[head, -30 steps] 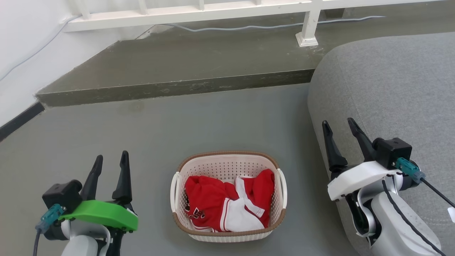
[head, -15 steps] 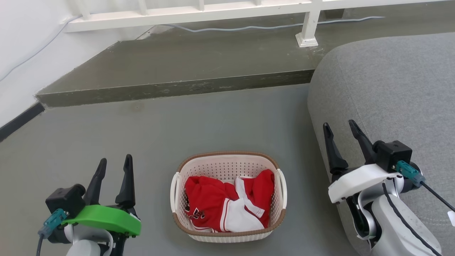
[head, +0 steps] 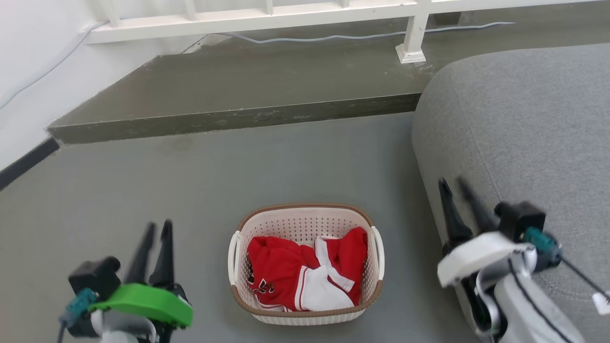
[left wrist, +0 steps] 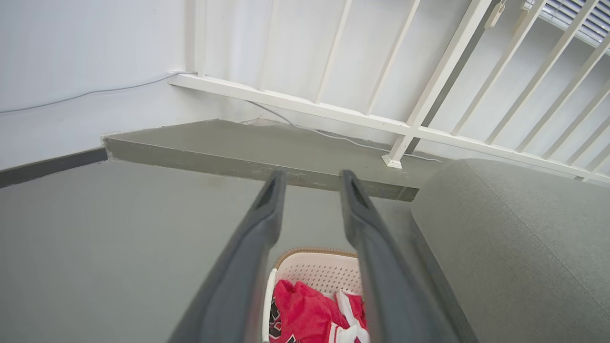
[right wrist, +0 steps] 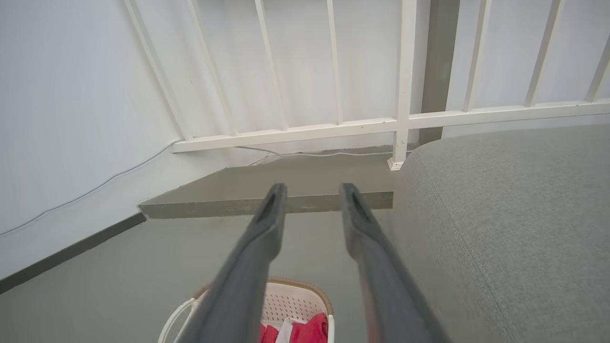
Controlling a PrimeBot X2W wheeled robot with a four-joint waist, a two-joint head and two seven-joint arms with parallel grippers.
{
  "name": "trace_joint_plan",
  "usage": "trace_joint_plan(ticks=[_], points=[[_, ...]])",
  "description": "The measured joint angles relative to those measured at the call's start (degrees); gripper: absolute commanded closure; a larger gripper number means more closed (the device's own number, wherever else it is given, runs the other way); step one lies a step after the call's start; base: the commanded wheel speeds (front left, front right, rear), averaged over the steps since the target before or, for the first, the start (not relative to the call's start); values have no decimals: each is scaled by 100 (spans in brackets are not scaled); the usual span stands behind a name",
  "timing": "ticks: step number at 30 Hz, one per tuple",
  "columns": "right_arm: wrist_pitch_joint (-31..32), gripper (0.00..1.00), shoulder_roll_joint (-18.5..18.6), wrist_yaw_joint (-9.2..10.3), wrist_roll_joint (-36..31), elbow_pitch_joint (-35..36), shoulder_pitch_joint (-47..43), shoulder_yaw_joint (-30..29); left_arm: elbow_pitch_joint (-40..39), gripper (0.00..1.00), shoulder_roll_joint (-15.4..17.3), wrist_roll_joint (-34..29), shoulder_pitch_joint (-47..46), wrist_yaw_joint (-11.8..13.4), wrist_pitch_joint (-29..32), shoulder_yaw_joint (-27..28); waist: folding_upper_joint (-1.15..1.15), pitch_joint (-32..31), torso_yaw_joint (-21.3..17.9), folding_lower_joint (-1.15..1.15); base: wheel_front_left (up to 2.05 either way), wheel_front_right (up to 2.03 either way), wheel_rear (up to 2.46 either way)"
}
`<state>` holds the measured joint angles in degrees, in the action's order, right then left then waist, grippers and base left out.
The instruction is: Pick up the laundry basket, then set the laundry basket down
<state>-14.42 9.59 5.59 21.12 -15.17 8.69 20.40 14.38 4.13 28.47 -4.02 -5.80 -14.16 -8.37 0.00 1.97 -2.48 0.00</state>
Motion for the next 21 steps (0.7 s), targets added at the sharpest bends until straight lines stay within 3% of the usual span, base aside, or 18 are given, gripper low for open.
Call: trace_joint_plan(ticks=[8, 21], points=[[20, 100, -89, -53, 167, -179, -281, -37, 200, 100, -86, 199, 143, 1, 66, 4, 0, -8, 8, 0, 0, 0, 0], [245, 100, -178, -155, 1156, -141, -282, -318, 226, 100, -100, 1011, 143, 1, 343, 154, 0, -31, 40, 0, 0, 0, 0]])
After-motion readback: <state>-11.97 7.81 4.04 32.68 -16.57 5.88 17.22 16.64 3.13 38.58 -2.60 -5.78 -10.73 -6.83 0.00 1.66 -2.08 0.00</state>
